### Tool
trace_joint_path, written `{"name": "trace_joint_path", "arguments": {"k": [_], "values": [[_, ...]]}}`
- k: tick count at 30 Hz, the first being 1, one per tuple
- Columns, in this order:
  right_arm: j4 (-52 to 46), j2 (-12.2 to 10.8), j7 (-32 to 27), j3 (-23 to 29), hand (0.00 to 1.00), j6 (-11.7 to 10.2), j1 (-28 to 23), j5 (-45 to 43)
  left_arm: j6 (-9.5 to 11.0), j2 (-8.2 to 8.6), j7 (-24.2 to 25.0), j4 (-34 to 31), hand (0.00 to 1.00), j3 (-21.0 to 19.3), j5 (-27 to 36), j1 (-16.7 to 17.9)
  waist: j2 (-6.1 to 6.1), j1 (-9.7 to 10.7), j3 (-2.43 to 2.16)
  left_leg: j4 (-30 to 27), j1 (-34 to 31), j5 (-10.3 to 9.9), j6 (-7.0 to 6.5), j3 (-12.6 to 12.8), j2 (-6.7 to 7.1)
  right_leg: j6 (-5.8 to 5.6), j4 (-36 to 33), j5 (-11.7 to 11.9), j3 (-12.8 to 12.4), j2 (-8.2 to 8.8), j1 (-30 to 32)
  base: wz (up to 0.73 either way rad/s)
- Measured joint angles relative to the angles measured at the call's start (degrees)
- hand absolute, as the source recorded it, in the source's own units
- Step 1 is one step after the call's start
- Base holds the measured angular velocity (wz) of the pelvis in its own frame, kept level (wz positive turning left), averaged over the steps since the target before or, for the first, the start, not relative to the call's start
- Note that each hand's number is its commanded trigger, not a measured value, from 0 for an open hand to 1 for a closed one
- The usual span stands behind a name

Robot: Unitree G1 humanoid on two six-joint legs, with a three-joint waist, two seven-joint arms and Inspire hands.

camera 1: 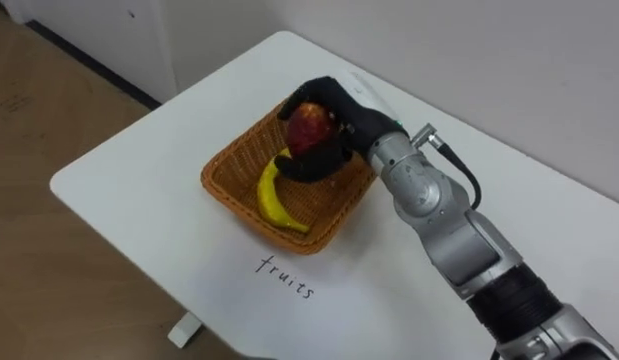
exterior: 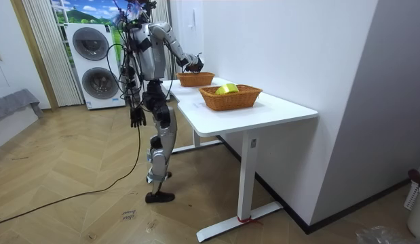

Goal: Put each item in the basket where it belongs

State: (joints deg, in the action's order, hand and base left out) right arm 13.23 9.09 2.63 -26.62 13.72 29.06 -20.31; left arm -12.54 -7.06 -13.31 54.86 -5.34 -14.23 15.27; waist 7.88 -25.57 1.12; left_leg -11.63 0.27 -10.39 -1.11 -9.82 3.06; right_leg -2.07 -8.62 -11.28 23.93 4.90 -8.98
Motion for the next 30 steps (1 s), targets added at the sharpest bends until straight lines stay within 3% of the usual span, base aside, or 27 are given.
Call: {"name": "trace_joint_path", "arguments": {"k": [18,30], "values": [[0.0,0.0,0.0,0.0,0.0,-0.1,0.2,0.0,0.0,-0.28,-1.6,0.9,0.0,1.2,0.0,-1.2,0.66,1.7,0.22,-0.1,-0.7,0.0,0.0,0.2,-0.2,0.0,0.0,0.0,-1.4,0.07,0.9,0.0],[0.0,0.0,0.0,0.0,0.0,-0.1,0.2,0.1,0.1,-0.27,-2.4,0.9,0.0,1.1,0.0,-1.2,0.52,1.6,0.25,-0.1,-0.7,0.0,0.0,0.4,-0.09,0.0,0.0,0.0,-1.8,-0.02,1.0,-0.01]]}}
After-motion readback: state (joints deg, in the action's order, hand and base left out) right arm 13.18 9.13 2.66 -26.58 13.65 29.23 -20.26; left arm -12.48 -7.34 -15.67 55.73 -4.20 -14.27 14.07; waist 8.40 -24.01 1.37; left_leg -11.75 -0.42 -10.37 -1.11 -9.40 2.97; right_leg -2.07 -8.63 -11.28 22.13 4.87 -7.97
